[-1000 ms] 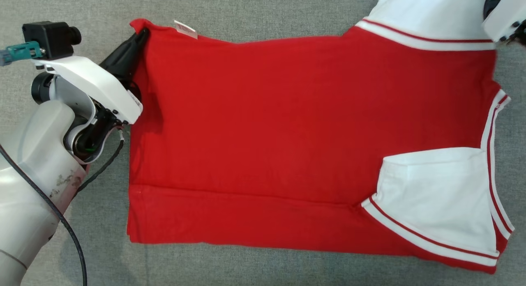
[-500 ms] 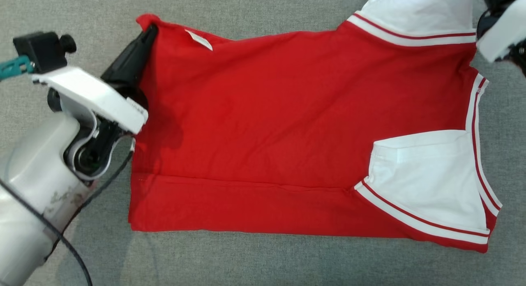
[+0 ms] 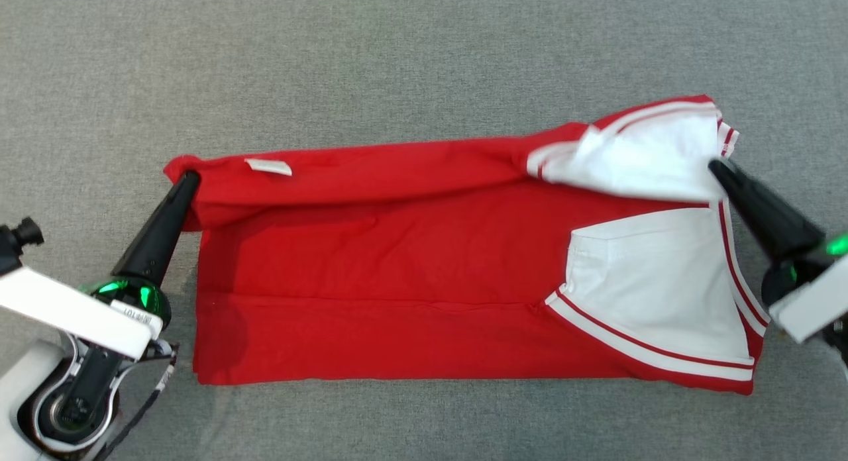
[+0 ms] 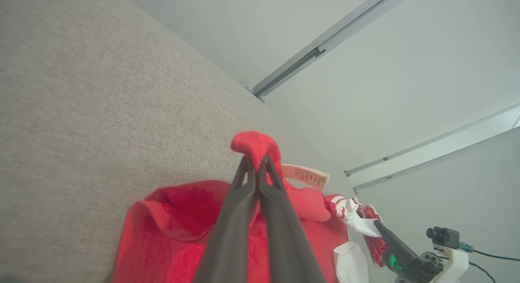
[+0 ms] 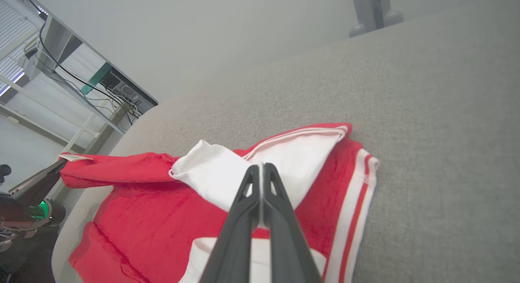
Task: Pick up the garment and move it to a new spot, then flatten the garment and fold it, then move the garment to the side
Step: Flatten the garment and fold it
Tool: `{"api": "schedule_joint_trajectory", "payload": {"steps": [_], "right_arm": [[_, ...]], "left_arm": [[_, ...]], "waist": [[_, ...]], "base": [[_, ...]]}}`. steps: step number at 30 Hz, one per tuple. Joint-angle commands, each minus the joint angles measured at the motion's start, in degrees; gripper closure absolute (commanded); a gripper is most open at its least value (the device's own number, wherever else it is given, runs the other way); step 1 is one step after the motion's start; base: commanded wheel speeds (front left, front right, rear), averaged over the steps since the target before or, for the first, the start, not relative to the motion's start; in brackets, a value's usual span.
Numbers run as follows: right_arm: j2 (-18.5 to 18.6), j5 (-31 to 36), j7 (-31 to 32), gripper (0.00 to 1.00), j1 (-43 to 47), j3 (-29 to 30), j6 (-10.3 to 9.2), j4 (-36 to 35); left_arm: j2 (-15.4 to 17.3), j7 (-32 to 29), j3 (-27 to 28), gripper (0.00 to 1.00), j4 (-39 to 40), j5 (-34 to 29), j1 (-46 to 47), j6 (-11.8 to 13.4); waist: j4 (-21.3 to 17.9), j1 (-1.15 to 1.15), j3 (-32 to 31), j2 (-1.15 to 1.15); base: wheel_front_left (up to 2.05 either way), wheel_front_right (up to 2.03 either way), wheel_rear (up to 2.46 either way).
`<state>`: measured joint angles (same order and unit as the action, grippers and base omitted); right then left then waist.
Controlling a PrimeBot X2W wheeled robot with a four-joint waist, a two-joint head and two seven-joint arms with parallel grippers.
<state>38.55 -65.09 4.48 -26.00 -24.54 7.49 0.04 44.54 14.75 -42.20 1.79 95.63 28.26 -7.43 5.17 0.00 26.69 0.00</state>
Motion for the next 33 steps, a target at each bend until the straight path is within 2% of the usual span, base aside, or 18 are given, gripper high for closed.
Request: {"api": "schedule_joint_trajectory", "payload": {"steps": [1,2,5,6,10,11,13,14,15,16,17,18,21,23,27,33], "right_arm": [[-0.88,-0.73,-1.17,1.00,5.58,2.51,0.00,-2.84],[-0.88,-0.73,-1.17,1.00,5.58,2.51,0.00,-2.84],[-2.93,-0.86,-1.46,1.00,13.02,5.94,0.00,-6.13],[-4.74,-0.18,-1.01,1.00,16.52,7.47,0.00,-7.57],[-8.52,1.38,-0.06,1.00,21.19,10.47,0.00,-9.17],[-9.33,2.20,0.39,1.00,21.83,10.97,0.00,-9.08],[-10.99,4.19,1.20,1.00,22.72,11.84,0.00,-8.76],[-11.91,4.77,1.82,1.00,23.03,12.07,0.00,-8.49],[-12.76,5.46,2.25,0.98,23.30,12.27,0.00,-8.35],[-13.55,6.09,2.55,0.67,23.51,12.50,0.00,-8.31],[-14.36,6.68,2.81,0.14,23.79,12.76,0.00,-8.24],[-15.01,7.28,2.90,0.00,24.09,13.09,0.00,-8.25],[-17.06,9.62,1.32,0.00,24.76,14.60,0.00,-8.70],[-17.79,12.04,-0.74,0.00,25.08,16.16,0.00,-9.41],[-19.87,17.93,-6.07,0.00,24.99,19.60,0.00,-10.78],[-23.12,28.51,-12.11,0.00,22.76,23.70,0.00,-11.88]], "left_arm": [[0.19,0.30,1.97,1.00,1.30,1.21,-2.86,-0.03],[0.19,0.30,1.97,1.00,1.30,1.21,-2.86,-0.03],[0.43,0.29,4.32,1.00,2.02,2.87,-6.79,-0.02],[-0.33,-0.03,5.14,1.00,2.37,3.51,-8.32,-0.03],[-1.62,-1.63,6.35,1.00,0.25,4.50,-10.64,-0.03],[-2.09,-2.06,6.70,0.96,-0.30,4.71,-11.04,-0.03],[-3.03,-2.95,7.26,0.75,-1.50,4.54,-11.56,-0.03],[-3.26,-3.18,7.46,0.60,-2.33,4.23,-11.98,-0.03],[-3.71,-3.33,7.68,0.17,-3.12,3.92,-12.37,-0.03],[-4.17,-3.25,7.85,0.00,-3.77,3.38,-12.71,-0.03],[-4.72,-2.85,8.11,0.00,-4.11,2.56,-12.90,-0.03],[-5.08,-2.18,8.78,0.00,-4.56,1.41,-13.13,-0.03],[-4.96,-0.45,9.86,0.00,-7.56,-4.64,-14.39,-0.02],[-6.56,0.11,12.10,0.00,-9.14,-8.85,-14.47,0.01],[-11.35,0.26,21.90,0.00,-9.72,-20.67,-16.20,2.84],[-18.76,0.30,34.39,0.00,-2.55,-41.41,-19.04,8.61]], "waist": [[-0.34,0.00,-0.11,0.00],[-0.34,0.00,-0.11,0.00],[-0.84,0.00,-0.17,0.00],[-1.23,0.00,-0.01,0.00],[-1.78,0.00,0.17,0.00],[-2.13,0.00,0.17,0.00],[-2.39,0.00,0.19,0.00],[-2.48,0.00,0.10,0.00],[-2.56,0.00,-0.08,0.00],[-2.72,0.00,-0.24,0.00],[-2.81,0.00,-0.42,0.00],[-2.83,0.00,-0.60,0.00],[-2.83,0.00,-1.42,0.00],[-2.72,0.00,-2.04,0.00],[-2.36,0.00,-3.50,0.00],[-1.98,0.00,-5.78,0.00]], "base": [[0.00,0.00,0.00],[0.00,0.00,0.00],[0.00,0.00,0.00],[0.00,0.00,0.00],[0.00,0.00,0.00],[0.00,0.00,0.00],[0.00,0.00,0.00],[0.00,0.00,0.00],[0.00,0.00,0.00],[0.00,0.00,0.00],[0.00,0.00,0.00],[0.00,0.00,0.00],[0.00,0.00,0.00],[0.00,0.00,0.00],[0.00,0.00,0.00],[0.00,0.00,0.00]]}}
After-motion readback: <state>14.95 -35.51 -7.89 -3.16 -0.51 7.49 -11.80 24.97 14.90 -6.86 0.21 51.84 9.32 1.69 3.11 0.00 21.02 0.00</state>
